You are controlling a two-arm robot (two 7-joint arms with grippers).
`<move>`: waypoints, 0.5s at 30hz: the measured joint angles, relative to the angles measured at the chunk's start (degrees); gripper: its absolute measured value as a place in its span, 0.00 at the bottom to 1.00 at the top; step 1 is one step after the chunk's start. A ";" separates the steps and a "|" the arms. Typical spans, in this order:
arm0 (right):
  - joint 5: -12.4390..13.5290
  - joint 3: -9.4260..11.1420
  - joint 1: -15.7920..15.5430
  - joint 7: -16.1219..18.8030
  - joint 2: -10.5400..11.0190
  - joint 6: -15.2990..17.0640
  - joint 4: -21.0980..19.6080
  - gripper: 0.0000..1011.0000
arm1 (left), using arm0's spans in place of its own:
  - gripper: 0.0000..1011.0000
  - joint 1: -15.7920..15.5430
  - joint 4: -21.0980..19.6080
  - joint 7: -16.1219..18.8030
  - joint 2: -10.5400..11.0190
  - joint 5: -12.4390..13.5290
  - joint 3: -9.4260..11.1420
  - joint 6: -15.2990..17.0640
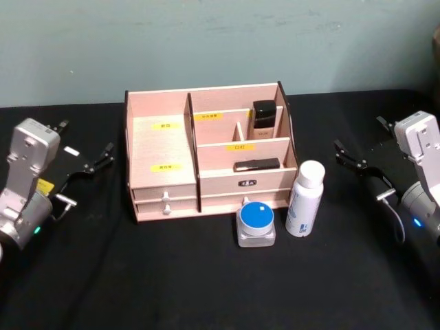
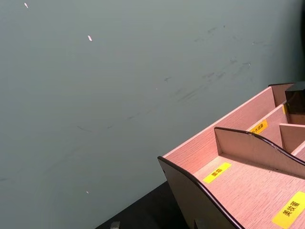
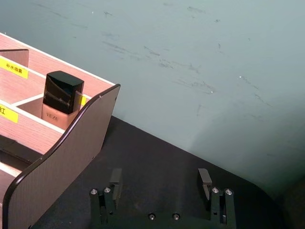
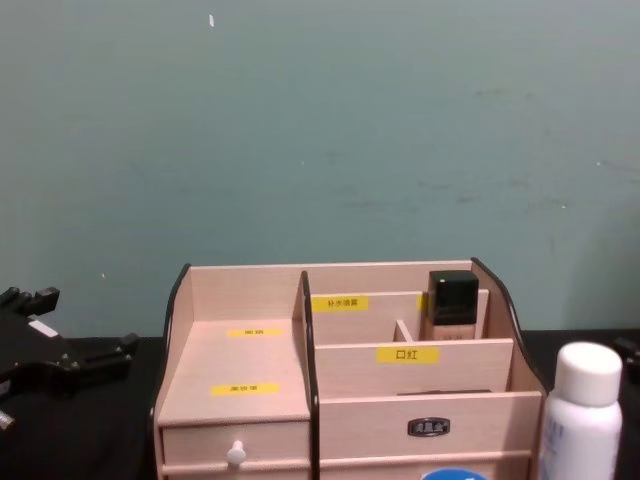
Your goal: Pick up the facial cleanser and watermelon frost from the table and place them into the tiered storage box.
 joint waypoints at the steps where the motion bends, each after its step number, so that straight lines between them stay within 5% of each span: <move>1: 0.00 0.00 0.00 0.00 0.00 0.00 0.00 0.99 | 1.00 0.00 0.00 0.00 0.00 0.00 0.00 0.00; 15: 0.00 0.00 0.00 0.00 0.00 0.00 0.00 0.99 | 1.00 0.00 0.00 0.00 0.00 0.00 0.00 0.00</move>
